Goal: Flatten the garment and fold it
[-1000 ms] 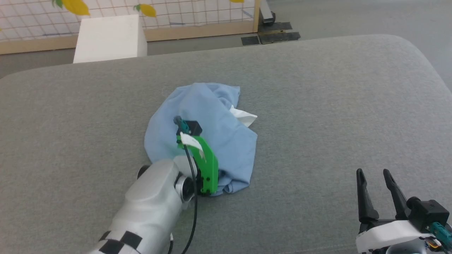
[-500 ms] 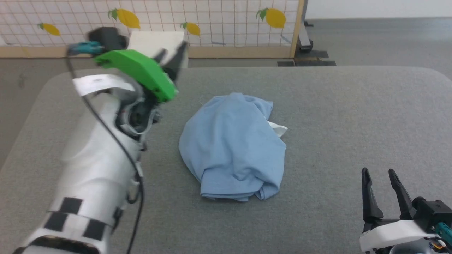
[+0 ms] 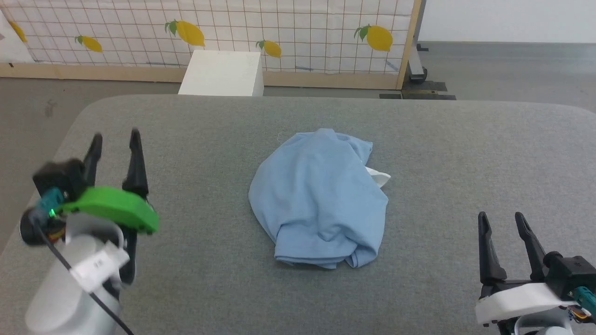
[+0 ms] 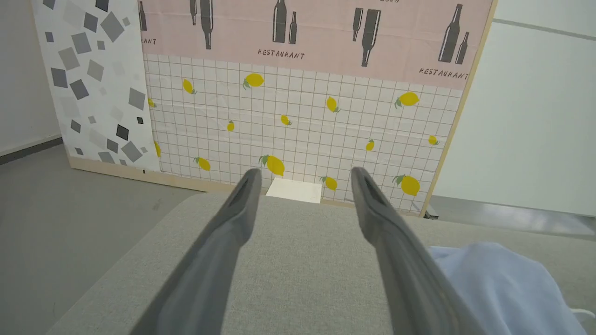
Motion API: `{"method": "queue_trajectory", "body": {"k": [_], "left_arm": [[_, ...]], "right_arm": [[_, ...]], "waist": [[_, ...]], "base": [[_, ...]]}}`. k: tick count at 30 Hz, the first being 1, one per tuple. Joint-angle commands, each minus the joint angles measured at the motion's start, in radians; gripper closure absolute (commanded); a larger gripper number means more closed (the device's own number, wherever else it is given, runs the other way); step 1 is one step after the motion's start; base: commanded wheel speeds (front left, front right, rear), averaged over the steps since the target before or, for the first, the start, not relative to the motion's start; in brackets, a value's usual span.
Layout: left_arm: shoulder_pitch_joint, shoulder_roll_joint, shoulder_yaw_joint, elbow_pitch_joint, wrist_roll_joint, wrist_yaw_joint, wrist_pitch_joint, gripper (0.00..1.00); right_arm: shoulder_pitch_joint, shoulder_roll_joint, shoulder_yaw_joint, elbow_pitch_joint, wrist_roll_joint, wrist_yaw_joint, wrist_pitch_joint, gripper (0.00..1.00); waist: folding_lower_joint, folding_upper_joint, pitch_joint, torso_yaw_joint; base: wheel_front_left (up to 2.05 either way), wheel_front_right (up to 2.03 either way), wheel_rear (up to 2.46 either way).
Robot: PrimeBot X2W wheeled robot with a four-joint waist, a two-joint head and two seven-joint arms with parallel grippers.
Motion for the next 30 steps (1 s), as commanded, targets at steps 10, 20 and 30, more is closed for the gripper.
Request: {"method": "queue_trajectory", "body": {"k": [10,20,30], "left_arm": [[0.234,-0.037,0.024,-0.131,0.072,0.003,-0.017,0.0],[0.345,-0.108,0.082,-0.188,0.099,-0.071,-0.018,0.0],[0.385,-0.179,0.126,-0.183,0.148,-0.107,-0.018,0.0]], "right_arm": [[0.002,0.0,0.006,-0.007,-0.026,-0.002,-0.006,0.0],[0.03,0.0,0.005,-0.017,-0.021,-0.002,-0.006,0.0],[0.051,0.0,0.011,-0.015,-0.008,-0.002,-0.006,0.0]], "waist": [[0.0,0.0,-0.007,-0.025],[0.0,0.0,-0.01,-0.03],[0.0,0.0,-0.005,-0.021]], "base": [[0.0,0.0,0.0],[0.0,0.0,0.0],[0.0,0.0,0.0]]}}
